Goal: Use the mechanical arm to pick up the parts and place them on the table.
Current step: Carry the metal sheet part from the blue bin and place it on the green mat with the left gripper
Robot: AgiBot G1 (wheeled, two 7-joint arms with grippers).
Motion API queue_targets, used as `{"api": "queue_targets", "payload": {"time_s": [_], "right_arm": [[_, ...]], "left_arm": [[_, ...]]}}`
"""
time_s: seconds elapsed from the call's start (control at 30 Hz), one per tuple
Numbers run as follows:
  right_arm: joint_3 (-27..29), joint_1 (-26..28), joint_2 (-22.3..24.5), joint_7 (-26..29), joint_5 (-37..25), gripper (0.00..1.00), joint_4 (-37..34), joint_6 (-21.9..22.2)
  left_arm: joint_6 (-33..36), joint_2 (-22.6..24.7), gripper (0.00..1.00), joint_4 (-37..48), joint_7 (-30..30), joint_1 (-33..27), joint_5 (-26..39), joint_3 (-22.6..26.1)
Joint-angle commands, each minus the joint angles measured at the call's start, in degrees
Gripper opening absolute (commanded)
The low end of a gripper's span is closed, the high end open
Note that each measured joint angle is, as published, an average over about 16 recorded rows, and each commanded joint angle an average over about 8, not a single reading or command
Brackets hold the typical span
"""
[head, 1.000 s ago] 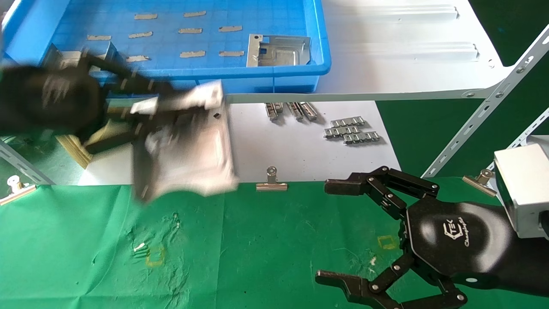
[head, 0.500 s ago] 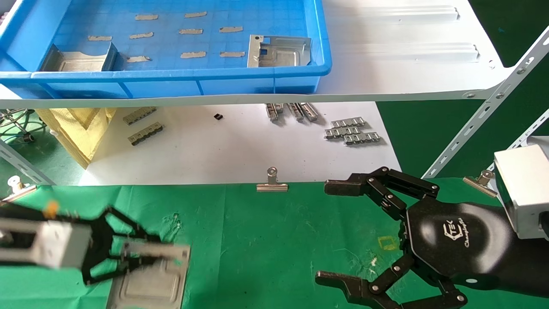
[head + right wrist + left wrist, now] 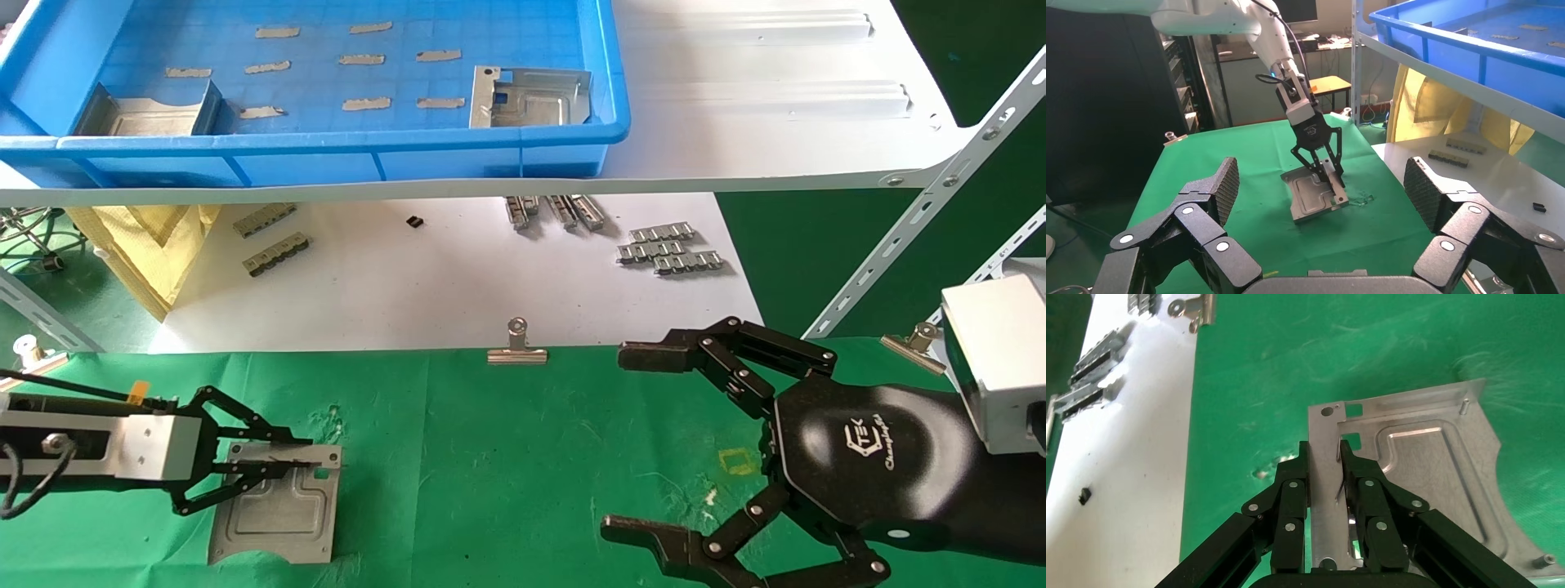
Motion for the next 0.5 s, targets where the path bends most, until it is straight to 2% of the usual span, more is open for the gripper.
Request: {"api": "queue_targets", "payload": {"time_s": [0.03, 0.3, 0.5], "right_arm": [[0.0, 0.0, 0.0, 0.0, 0.0, 1.00, 0.0, 0.0], [0.0, 0.0, 0.0, 0.0, 0.0, 1.00, 0.0, 0.0], [0.0, 0.0, 0.0, 0.0, 0.0, 1.00, 0.0, 0.0]], "left_arm": [[0.2, 0.9, 1.00, 2.1, 1.3, -0.3, 0.2, 0.1], [1.6, 1.4, 1.00, 8.8, -0.2, -1.0, -4.0, -2.4], [3.8, -0.4, 1.00, 5.7, -7.3, 2.3, -11.1, -4.7]]}}
